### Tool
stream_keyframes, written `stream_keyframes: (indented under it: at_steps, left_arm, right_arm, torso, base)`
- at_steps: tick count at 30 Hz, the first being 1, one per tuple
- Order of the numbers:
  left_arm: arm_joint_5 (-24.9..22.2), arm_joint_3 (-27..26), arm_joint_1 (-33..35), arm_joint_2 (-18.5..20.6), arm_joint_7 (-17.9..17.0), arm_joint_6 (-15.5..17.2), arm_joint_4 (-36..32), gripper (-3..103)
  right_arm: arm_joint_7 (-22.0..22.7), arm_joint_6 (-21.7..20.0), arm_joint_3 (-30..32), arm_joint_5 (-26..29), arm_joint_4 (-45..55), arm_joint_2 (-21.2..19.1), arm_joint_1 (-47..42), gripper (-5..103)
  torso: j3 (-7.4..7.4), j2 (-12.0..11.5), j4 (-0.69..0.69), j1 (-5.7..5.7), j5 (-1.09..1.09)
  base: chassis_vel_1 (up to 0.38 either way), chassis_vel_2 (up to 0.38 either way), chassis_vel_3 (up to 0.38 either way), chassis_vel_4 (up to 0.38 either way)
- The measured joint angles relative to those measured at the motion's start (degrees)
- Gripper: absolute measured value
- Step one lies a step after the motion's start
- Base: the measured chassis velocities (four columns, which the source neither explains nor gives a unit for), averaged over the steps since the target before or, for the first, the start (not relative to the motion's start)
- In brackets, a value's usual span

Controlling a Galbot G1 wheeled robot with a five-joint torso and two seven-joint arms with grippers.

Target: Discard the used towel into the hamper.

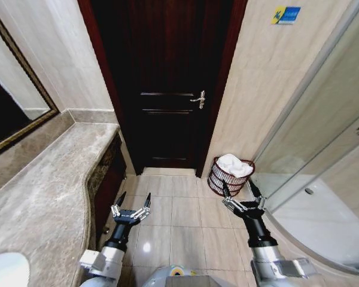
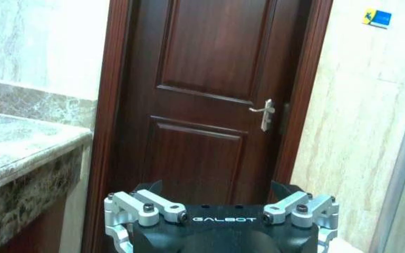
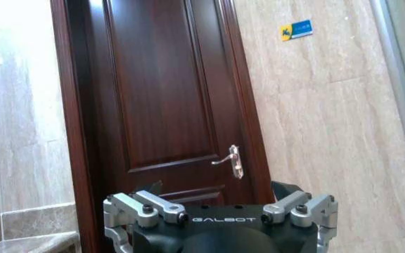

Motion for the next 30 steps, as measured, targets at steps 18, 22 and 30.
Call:
stream_keyframes:
  at_steps: [18, 22, 30]
  left_arm:
    - [0.0, 0.0, 0.0, 0.0, 0.0, 0.0, 0.0, 100]
    - [0.0, 0.0, 0.0, 0.0, 0.0, 0.0, 0.0, 100]
    - [0.0, 0.0, 0.0, 0.0, 0.0, 0.0, 0.0, 100]
  right_arm:
    - [0.0, 0.0, 0.0, 0.0, 0.0, 0.0, 0.0, 100]
    - [0.0, 0.0, 0.0, 0.0, 0.0, 0.0, 0.0, 100]
    - [0.0, 0.0, 0.0, 0.0, 0.0, 0.0, 0.0, 100]
  torso:
    - [-0.03, 0.0, -0.01, -0.09, 0.0]
    - [-0.02, 0.0, 0.0, -0.06, 0.0]
    - [-0.03, 0.0, -0.01, -0.09, 0.0]
  base:
    - [0.098, -0.097, -0.099, 0.093]
    - [0.0, 0.0, 0.0, 0.0]
    - [0.0, 0.0, 0.0, 0.0]
